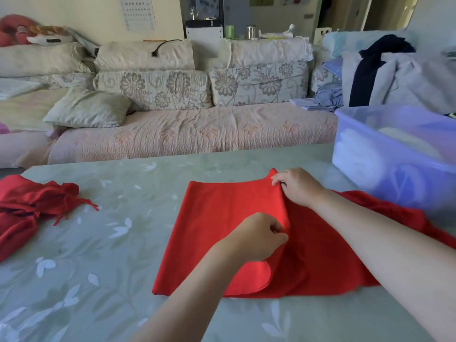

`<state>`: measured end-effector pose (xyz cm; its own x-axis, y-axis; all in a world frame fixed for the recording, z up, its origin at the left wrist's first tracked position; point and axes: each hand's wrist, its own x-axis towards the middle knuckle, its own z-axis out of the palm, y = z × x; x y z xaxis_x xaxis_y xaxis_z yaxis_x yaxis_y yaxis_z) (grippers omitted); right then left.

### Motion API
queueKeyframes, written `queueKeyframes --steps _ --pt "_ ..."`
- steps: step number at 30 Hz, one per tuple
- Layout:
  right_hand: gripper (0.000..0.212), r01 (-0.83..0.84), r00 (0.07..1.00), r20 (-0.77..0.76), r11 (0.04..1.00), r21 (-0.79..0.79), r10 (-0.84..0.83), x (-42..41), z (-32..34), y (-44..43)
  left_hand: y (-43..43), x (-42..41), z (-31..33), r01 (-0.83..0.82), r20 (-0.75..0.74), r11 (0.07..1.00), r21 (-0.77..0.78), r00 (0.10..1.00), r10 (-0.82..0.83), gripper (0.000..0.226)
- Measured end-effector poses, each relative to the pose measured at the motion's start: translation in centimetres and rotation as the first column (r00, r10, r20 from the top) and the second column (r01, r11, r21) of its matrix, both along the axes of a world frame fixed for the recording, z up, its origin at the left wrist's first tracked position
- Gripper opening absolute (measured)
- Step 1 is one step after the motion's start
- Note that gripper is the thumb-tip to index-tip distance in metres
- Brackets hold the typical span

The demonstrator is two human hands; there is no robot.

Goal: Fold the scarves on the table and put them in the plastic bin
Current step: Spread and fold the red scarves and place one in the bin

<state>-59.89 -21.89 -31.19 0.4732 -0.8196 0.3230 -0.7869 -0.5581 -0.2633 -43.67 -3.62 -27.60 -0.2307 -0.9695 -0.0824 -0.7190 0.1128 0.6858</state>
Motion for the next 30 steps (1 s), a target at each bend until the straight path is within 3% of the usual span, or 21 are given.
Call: queueKeyframes --steps 3,4,7,9,12,16,19,22,27,30 --pt "0.043 0.032 0.996 -0.092 0.989 0.148 -0.019 -1.4 -1.1 1.2 0.8 -1.4 -0.9 0.090 -0.061 0.985 0.146 0.995 -0.082 0.021" --pt "0.048 0.053 0.990 -0.141 0.976 0.211 -0.023 -1.7 -1.5 1.8 0.9 -1.4 -1.3 0.089 -0.069 0.991 0.098 0.994 -0.083 0.022" --pt "0.052 0.107 0.983 -0.172 0.956 0.275 -0.061 -1.8 -2.0 3.1 -0.1 -0.2 -3.2 0.046 0.091 0.948 -0.316 0.996 -0.018 0.019" --pt "0.047 0.122 0.980 -0.183 0.968 0.220 -0.081 -1.2 -1.8 3.8 -0.6 1.1 -4.1 0.087 0.257 0.893 -0.442 0.966 0.033 0.027" --pt "0.038 0.150 0.982 -0.135 0.978 0.143 -0.131 0.5 -1.5 6.0 0.1 2.4 -5.5 0.150 0.515 0.944 -0.295 0.857 0.024 0.052" --pt "0.047 0.155 0.979 -0.163 0.970 0.188 -0.125 2.4 -1.9 10.6 1.5 2.7 -7.0 0.132 0.581 0.986 -0.099 0.813 -0.051 0.068" --pt "0.056 0.179 0.944 -0.317 0.953 0.243 -0.096 2.6 -2.4 13.6 1.6 3.0 -7.0 0.129 0.555 0.985 -0.119 0.831 -0.042 0.064" --pt "0.059 0.197 0.946 -0.304 0.947 0.254 -0.115 3.1 -1.8 15.7 1.5 4.1 -6.3 0.108 0.559 0.975 -0.194 0.829 0.019 0.060" --pt "0.062 0.120 0.954 -0.297 0.956 0.268 -0.037 3.4 -2.1 18.8 2.5 7.4 -6.5 0.050 0.681 0.977 -0.208 0.724 0.108 0.087" --pt "0.062 0.098 0.937 -0.349 0.947 0.307 0.016 1.9 -3.0 19.4 3.2 8.9 -7.2 -0.049 0.659 0.988 -0.149 0.739 0.136 0.068"
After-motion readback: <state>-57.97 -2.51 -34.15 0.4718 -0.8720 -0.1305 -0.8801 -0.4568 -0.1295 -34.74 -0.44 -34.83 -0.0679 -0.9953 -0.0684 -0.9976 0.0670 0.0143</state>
